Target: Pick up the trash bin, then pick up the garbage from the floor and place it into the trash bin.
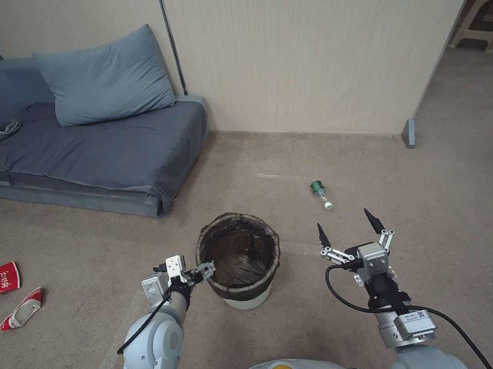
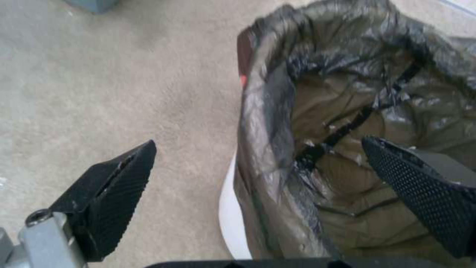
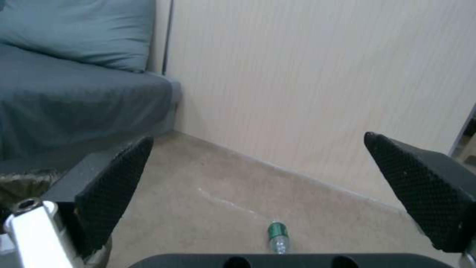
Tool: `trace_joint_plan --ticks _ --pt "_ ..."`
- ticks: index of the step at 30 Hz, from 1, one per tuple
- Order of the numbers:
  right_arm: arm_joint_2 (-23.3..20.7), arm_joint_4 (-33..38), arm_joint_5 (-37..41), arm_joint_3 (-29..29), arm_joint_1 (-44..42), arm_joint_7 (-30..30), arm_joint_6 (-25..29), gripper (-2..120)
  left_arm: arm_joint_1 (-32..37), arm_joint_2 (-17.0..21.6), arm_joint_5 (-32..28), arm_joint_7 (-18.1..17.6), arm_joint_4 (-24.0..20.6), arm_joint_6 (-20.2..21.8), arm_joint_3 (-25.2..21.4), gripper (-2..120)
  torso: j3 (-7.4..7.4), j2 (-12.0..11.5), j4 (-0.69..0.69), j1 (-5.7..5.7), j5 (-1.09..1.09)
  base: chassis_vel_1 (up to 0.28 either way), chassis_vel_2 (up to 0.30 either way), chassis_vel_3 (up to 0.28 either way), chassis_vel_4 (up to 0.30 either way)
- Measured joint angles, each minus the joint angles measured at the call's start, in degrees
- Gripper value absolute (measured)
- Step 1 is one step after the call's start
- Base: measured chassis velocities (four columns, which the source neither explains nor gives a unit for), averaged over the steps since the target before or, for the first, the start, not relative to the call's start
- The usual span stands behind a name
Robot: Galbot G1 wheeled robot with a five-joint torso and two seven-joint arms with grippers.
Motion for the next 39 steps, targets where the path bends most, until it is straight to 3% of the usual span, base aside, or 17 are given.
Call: trace_joint_plan --ticks 9,15,21,26,29,36,39 --pt "0.0 -0.1 -0.1 0.0 0.0 0.0 0.1 100 -1.7 0.5 -1.5 0.7 3.7 0.9 1.1 98 0.00 0.0 0.00 0.00 0.00 0.000 0.000 0.000 0.000" --pt "0.0 -0.3 -0.6 0.0 -0.1 -0.2 0.7 100 -1.9 -0.3 -2.7 0.6 5.2 1.6 1.7 80 0.00 0.0 0.00 0.00 0.00 0.000 0.000 0.000 0.000" --pt "0.0 -0.4 -0.6 0.0 -0.1 -0.4 0.8 100 -2.2 -0.7 -3.0 0.0 6.0 1.6 1.7 54 -0.01 0.0 0.00 0.00 0.02 0.000 0.000 0.000 0.000" --pt "0.0 -0.4 -0.7 0.0 -0.1 -0.5 0.7 100 -2.0 -0.9 -3.0 0.0 6.1 1.6 1.7 41 -0.01 0.0 0.01 0.00 0.03 0.000 0.000 0.000 0.000" --pt "0.0 0.4 -1.7 0.3 -0.1 -0.4 -1.3 100 -1.9 -1.0 -2.8 0.0 6.3 1.6 1.7 24 -0.02 0.0 0.01 0.00 0.03 0.000 0.000 0.000 0.000" --pt "0.0 0.6 -2.0 0.3 -0.1 0.2 -1.8 100 -1.9 -1.4 -2.6 -0.3 6.4 1.6 1.7 2 -0.01 0.0 0.01 0.00 0.02 0.000 0.000 0.000 0.000" --pt "0.0 0.3 -1.5 -0.3 0.0 2.5 -1.7 100 -1.9 -1.6 -2.6 -0.4 6.4 1.6 1.6 0 -0.01 0.0 0.00 0.00 0.01 0.000 0.000 0.000 0.000"
